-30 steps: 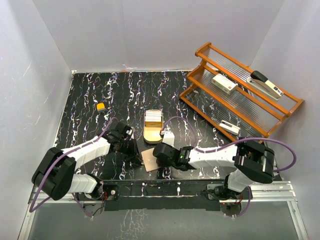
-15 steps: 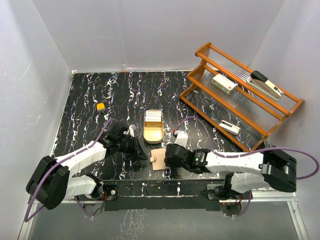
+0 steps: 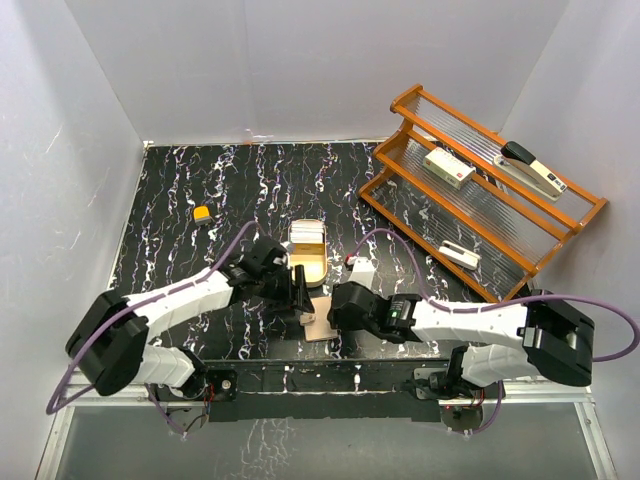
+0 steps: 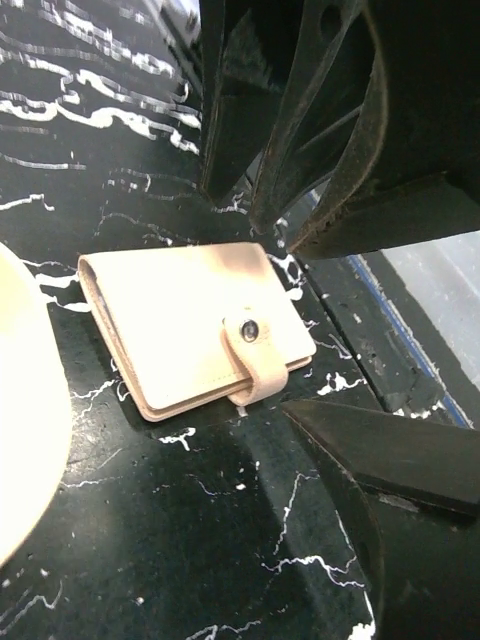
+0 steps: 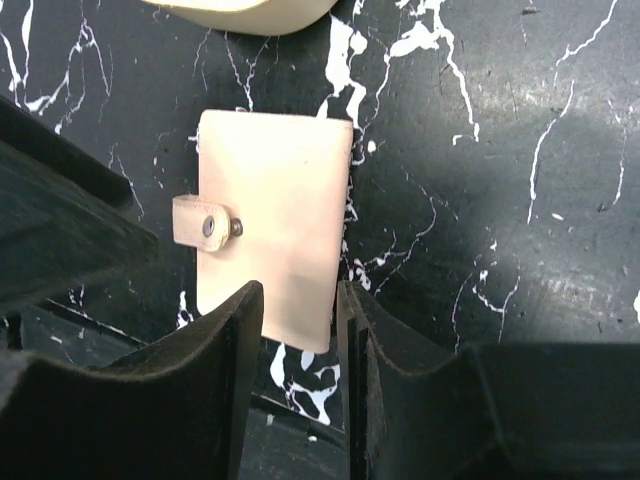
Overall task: Put the credit cards into the card holder
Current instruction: Open the card holder at the center of the board.
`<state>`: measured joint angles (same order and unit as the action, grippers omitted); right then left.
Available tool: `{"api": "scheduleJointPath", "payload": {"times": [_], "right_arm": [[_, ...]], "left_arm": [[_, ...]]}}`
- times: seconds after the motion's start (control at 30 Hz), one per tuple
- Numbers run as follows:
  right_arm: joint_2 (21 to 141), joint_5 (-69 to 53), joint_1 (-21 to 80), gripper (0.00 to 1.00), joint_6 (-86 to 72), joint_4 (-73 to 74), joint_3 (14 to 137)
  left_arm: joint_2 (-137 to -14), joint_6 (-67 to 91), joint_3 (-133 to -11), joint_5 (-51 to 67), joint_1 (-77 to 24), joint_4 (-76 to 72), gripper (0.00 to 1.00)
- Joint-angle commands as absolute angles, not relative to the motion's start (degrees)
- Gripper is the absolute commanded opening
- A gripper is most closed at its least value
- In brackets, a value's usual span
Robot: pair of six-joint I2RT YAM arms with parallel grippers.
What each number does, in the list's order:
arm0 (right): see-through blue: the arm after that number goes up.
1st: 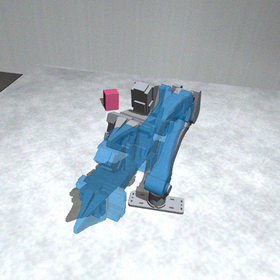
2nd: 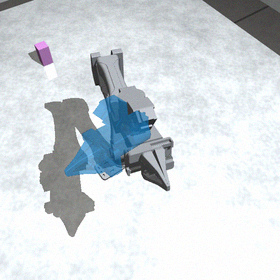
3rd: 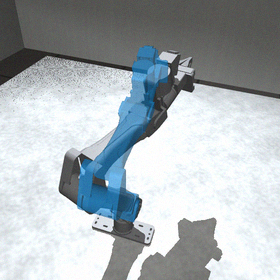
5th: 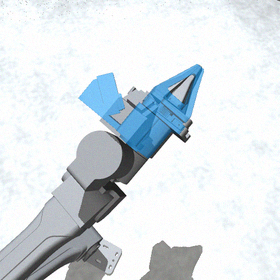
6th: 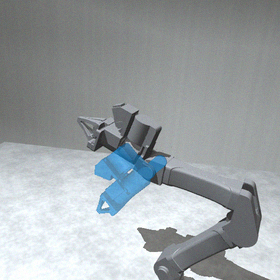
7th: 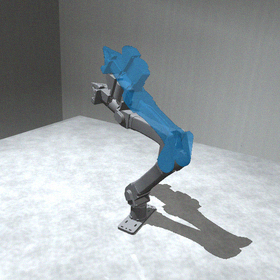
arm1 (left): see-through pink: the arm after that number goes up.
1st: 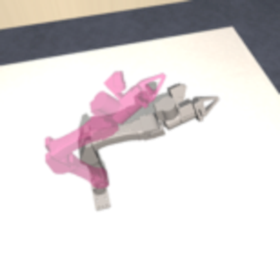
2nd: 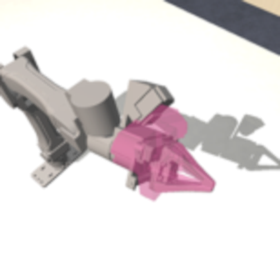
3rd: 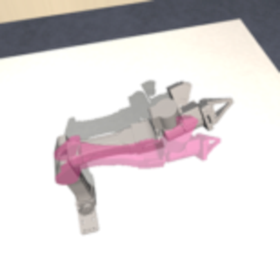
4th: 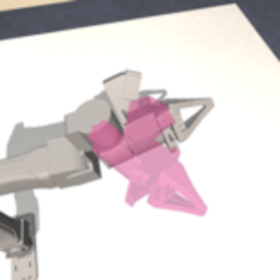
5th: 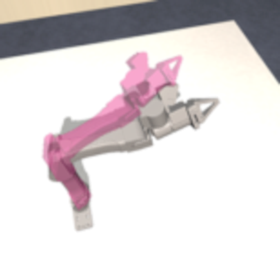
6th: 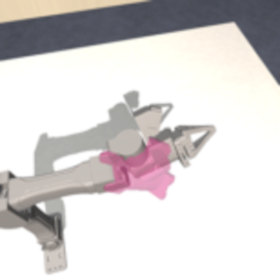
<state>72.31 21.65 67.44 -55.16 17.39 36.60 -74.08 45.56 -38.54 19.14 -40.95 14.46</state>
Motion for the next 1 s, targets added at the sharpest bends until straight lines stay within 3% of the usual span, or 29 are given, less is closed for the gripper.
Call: {"api": "scheduleJointPath", "payload": {"times": [0.0, 0.23, 0.43, 0.63, 0.8, 0.97], "right_arm": [[73.53, 18.73, 65.63, 0.35, -53.63, 9.99, 35.93], [75.15, 15.87, 63.02, 0.37, -55.73, 4.28, 31.44], [75.02, 16.37, 62.32, 0.32, -56.12, 3.1, 29.09], [76.12, 16.94, 62.18, 0.25, -56.68, 2.99, 27.75], [76.31, 17.63, 62.14, 0.23, -56.91, 4.06, 27.51], [75.9, 18.39, 62.14, 0.22, -56.81, 4.45, 27.08]], "left_arm": [[-78.89, 43.37, -43.62, 9.46, -45.98, 20.11, 0.58], [-88.09, 41.97, -51.2, 0.21, -51.38, 27.27, 0.63], [-92.17, 42.64, -53.43, -4.1, -53.38, 30.31, 0.65], [-89.62, 43.65, -52.9, -7.94, -53.82, 32.3, 0.52], [-85.43, 45.24, -51.44, -9.14, -53.91, 32.76, 0.32], [-83.61, 45.64, -49.94, -10.4, -53.8, 33.98, 0.27]]}}
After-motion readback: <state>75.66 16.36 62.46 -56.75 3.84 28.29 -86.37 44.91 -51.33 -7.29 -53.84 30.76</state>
